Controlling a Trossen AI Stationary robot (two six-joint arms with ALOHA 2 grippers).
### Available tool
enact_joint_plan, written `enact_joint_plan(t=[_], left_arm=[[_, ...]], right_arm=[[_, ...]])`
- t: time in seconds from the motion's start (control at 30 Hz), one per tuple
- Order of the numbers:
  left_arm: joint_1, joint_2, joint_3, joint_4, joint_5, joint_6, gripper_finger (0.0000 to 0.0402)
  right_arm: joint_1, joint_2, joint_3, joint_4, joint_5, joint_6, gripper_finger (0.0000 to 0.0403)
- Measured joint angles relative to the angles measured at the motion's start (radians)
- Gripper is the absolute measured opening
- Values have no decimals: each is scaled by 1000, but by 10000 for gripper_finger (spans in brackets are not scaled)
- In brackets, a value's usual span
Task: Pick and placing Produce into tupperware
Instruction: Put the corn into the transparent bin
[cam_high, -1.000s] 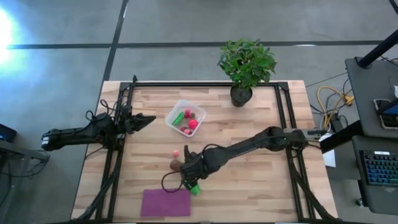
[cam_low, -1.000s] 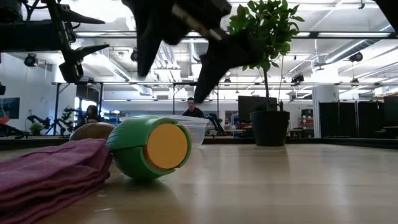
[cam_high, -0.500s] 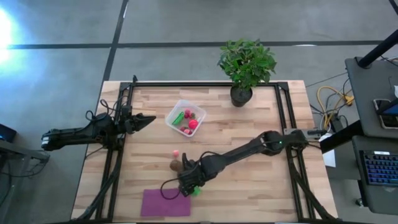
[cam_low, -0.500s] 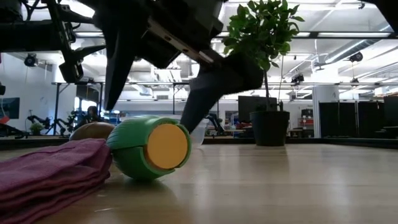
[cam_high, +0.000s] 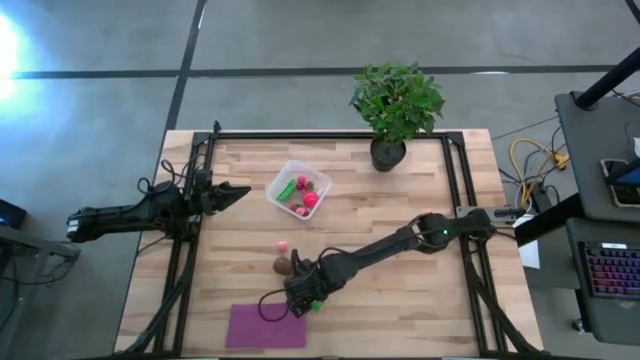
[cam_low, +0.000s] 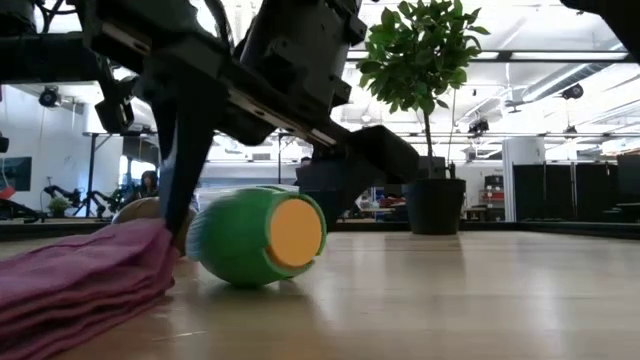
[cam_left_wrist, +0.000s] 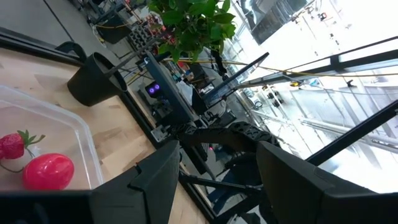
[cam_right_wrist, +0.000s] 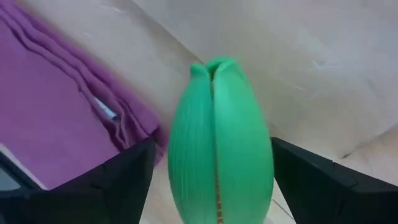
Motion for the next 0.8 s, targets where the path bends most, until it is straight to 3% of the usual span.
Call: enact_joint_plan(t=[0.27,0.63,0.8], left_arm=[[0,-1,0,0,0,0,201],[0,-1,0,0,0,0,201],[0,-1,0,0,0,0,201]], right_arm=[[0,0,0,1,24,-12,291],[-6,0,6,-1,16,-41,218],[-17,-2,56,13,7,-75,220]])
